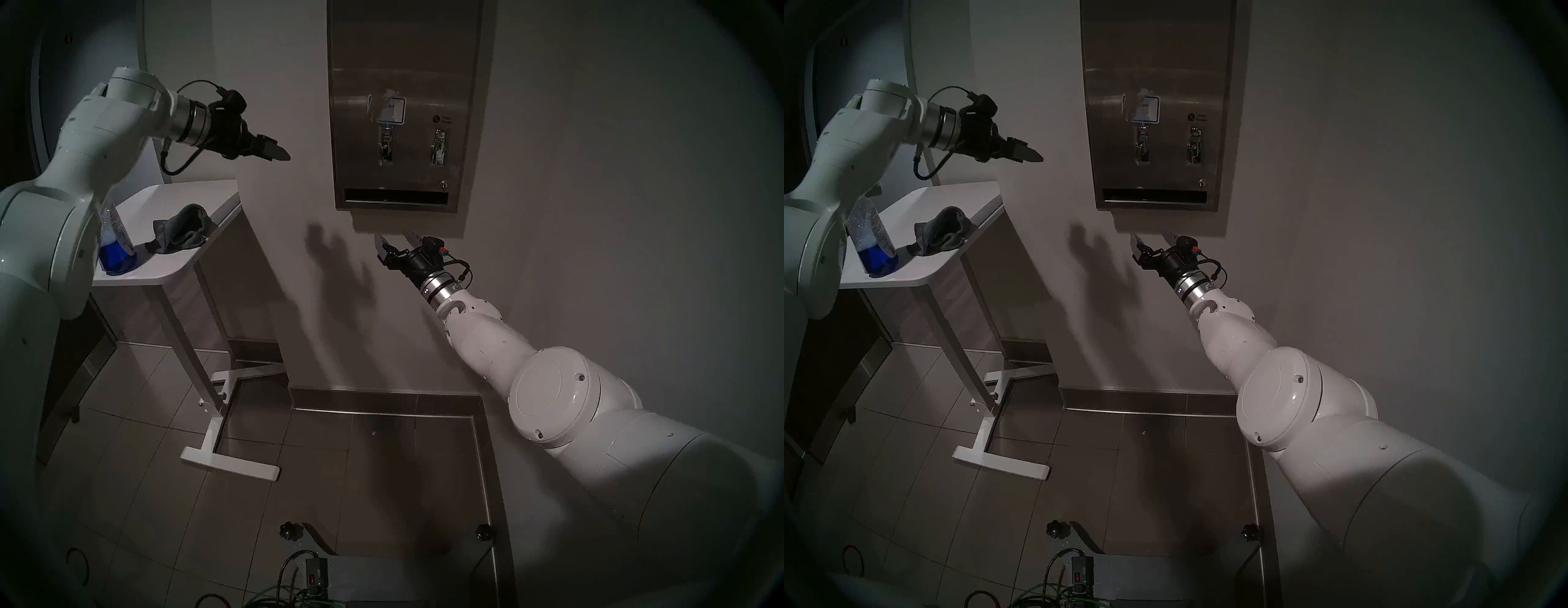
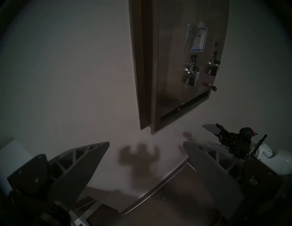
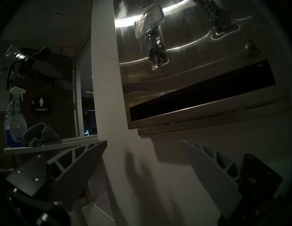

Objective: Pick up the cloth and wipe the surface

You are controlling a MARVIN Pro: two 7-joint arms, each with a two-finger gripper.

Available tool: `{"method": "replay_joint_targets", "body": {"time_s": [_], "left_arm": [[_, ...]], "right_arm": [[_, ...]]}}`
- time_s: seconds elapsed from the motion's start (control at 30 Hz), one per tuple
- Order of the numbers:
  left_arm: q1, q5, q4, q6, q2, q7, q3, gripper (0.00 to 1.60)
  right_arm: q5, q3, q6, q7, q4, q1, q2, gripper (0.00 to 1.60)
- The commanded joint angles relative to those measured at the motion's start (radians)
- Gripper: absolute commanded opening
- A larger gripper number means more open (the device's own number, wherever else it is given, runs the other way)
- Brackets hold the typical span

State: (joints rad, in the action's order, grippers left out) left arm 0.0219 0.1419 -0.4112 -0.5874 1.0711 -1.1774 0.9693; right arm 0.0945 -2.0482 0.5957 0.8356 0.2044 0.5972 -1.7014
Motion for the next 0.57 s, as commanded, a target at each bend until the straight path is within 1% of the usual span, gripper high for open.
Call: {"method": "replay_joint_targets", "body": {"time_s": [0.0, 0.27, 0.53], "left_arm": [[-0.028, 0.046, -0.009, 0.004, 0.040, 0.010, 0.042, 1.60], [-0.081, 0.080, -0.015, 0.015, 0.064, 0.031, 0.083, 1.60], [-0.113, 0.111, -0.022, 0.032, 0.079, 0.056, 0.127, 1.60]], "right_arm": [[-0.008, -0.006, 0.028, -0.010, 0.035, -0.038, -0.011, 1.60], [-0.012, -0.016, 0.048, -0.030, 0.042, -0.034, -0.020, 1.60], [-0.015, -0.024, 0.067, -0.049, 0.049, -0.031, -0.029, 1.60]]}}
